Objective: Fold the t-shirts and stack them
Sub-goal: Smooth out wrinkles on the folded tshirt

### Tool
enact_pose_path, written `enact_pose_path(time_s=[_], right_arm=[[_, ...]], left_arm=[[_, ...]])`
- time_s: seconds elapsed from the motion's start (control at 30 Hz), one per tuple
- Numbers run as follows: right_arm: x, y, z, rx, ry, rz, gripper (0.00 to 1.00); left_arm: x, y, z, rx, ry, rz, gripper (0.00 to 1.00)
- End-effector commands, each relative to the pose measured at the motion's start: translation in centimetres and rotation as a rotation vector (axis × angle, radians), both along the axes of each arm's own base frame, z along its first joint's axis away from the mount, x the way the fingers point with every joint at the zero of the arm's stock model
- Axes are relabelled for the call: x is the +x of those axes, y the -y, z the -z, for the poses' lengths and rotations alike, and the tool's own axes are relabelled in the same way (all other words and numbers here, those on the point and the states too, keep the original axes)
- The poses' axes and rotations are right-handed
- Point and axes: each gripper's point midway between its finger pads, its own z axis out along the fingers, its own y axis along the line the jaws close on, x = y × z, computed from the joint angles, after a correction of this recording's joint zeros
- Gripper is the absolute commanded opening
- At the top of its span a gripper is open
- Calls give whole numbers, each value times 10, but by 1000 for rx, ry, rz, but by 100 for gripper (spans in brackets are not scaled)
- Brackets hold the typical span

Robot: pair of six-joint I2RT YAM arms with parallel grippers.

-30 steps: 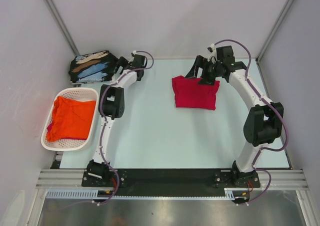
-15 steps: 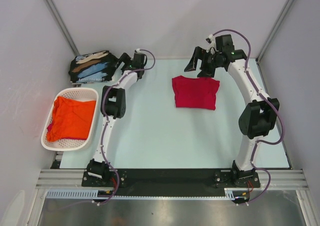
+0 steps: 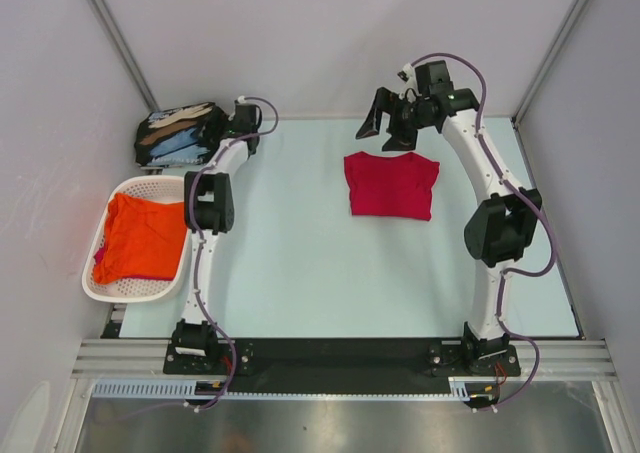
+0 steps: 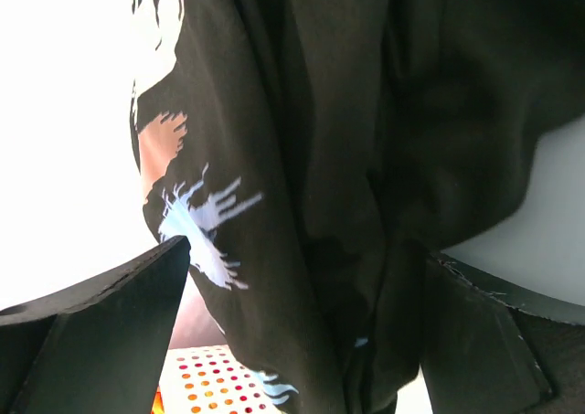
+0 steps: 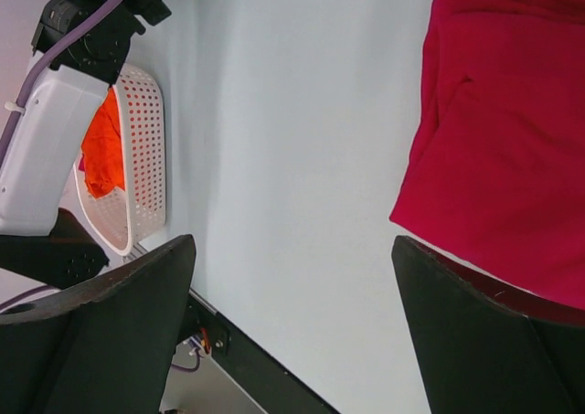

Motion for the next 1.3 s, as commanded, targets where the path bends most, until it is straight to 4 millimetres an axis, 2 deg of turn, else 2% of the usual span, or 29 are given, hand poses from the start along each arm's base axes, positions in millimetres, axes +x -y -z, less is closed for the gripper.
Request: enact_pose_path(time_s=[0.0, 0.13, 0.17, 0.2, 0.23, 0.27, 0.3, 0.33, 0.37, 0.43, 0.57, 0.67, 0.77, 0.8, 0.87, 0.9, 0.93, 0.97, 1.03, 1.07, 1.13, 1.17, 1.27], right_arm=[[0, -10, -21, 33, 20, -3, 95], [1, -13, -24, 37, 25, 4, 95], [1, -13, -25, 38, 25, 6, 95], [1, -13, -26, 41, 25, 9, 95], [1, -14, -30, 43, 33, 9, 95], [1, -14, -31, 46, 31, 14, 95], [1, -13, -33, 47, 34, 16, 95], [2, -14, -36, 50, 42, 17, 95], [1, -15, -36, 53, 41, 16, 95], [1, -15, -37, 58, 40, 17, 95], [-3, -19, -38, 59, 40, 6, 95], [-6, -19, -39, 54, 45, 1, 95], [-10, -17, -36, 45, 43, -3, 95], [-10, -16, -37, 47, 45, -4, 95], [-13, -17, -35, 50, 39, -12, 95], [-14, -17, -38, 55, 46, -15, 95], [-14, -16, -38, 56, 46, -19, 95], [-14, -15, -37, 57, 44, -20, 95], [-16, -13, -39, 65, 47, -22, 95], [-16, -12, -39, 70, 47, -23, 95], [-17, -9, -42, 89, 46, -23, 95], [-18, -9, -42, 93, 46, -24, 95], [-20, -4, -42, 108, 44, -23, 95]], left_arm=[[-18, -31, 36, -43, -111, -37, 100], [-22, -48, 38, -101, -108, -59, 100], [-22, -46, 37, -112, -109, -55, 99], [-24, -58, 36, -128, -105, -71, 98], [-30, -63, 42, -187, -145, -57, 91], [-27, -63, 37, -234, -125, -52, 85], [-37, -67, 45, -313, -157, -64, 40], [-36, -66, 39, -347, -133, -62, 0], [-46, -70, 46, -341, -154, -89, 0], [-51, -75, 43, -321, -135, -115, 0], [-54, -65, 46, -363, -133, -115, 0], [-55, -48, 47, -384, -158, -83, 0], [-58, -20, 51, -390, -192, -43, 0], [-55, 8, 50, -378, -205, 2, 0], [-57, 31, 50, -380, -228, 43, 0], [-58, 51, 50, -364, -249, 74, 0], [-58, 61, 46, -355, -252, 88, 0], [-61, 82, 47, -359, -273, 117, 0], [-65, 108, 47, -397, -286, 156, 0], [-71, 130, 48, -388, -313, 187, 0], [-81, 151, 51, -387, -347, 209, 0], [-87, 171, 52, -390, -359, 231, 0], [-104, 210, 55, -465, -385, 247, 0]])
